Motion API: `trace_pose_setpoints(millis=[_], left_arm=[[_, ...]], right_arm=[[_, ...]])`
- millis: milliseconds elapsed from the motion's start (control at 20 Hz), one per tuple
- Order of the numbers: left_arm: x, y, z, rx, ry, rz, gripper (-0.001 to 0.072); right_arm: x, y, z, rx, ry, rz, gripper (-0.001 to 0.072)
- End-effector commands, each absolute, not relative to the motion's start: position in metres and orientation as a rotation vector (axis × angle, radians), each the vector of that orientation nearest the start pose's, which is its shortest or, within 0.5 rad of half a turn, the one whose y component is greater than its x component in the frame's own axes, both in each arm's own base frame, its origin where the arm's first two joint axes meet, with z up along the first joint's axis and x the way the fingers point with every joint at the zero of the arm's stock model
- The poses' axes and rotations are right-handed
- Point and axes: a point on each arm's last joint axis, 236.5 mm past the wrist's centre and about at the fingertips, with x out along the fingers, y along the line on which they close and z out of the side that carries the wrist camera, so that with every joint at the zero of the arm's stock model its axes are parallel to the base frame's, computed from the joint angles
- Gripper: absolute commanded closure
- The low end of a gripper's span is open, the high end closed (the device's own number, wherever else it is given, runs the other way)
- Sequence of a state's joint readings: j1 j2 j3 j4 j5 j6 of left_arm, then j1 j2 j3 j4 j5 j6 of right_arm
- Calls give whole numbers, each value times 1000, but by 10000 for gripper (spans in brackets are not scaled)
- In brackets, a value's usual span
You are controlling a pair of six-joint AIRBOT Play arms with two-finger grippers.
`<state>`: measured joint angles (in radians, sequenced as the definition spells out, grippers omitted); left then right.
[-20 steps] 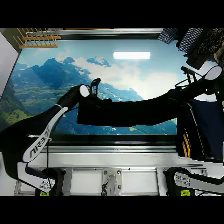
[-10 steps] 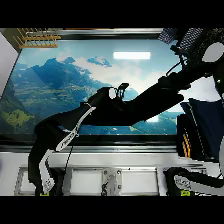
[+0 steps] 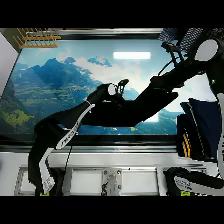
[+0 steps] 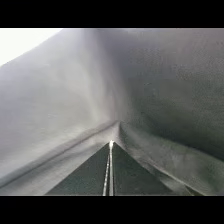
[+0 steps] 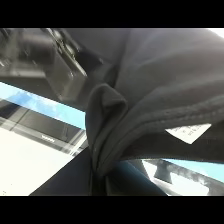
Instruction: Fold the clothes and pants, and hang the long-sleeved shirts on hangers.
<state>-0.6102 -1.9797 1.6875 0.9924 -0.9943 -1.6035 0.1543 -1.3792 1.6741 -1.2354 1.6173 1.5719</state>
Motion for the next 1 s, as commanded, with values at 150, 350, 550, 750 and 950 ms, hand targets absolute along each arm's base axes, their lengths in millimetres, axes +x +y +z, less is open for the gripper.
trace_pose_setpoints(millis=[150, 350, 550, 750, 950], left_arm=[[452, -320, -30, -298, 1294, -607, 701], [485, -249, 16, -370, 1210, -524, 701], [500, -184, 54, -399, 1134, -461, 701], [502, -128, 86, -429, 1081, -396, 701], [498, -86, 112, -451, 1036, -342, 701]], right_arm=[[367, 175, 137, 87, 1283, 501, 700], [366, 226, 141, 129, 1240, 626, 701], [366, 284, 127, 148, 1223, 731, 700], [368, 351, 83, 123, 1214, 792, 700], [376, 448, 32, 218, 1111, 861, 463]])
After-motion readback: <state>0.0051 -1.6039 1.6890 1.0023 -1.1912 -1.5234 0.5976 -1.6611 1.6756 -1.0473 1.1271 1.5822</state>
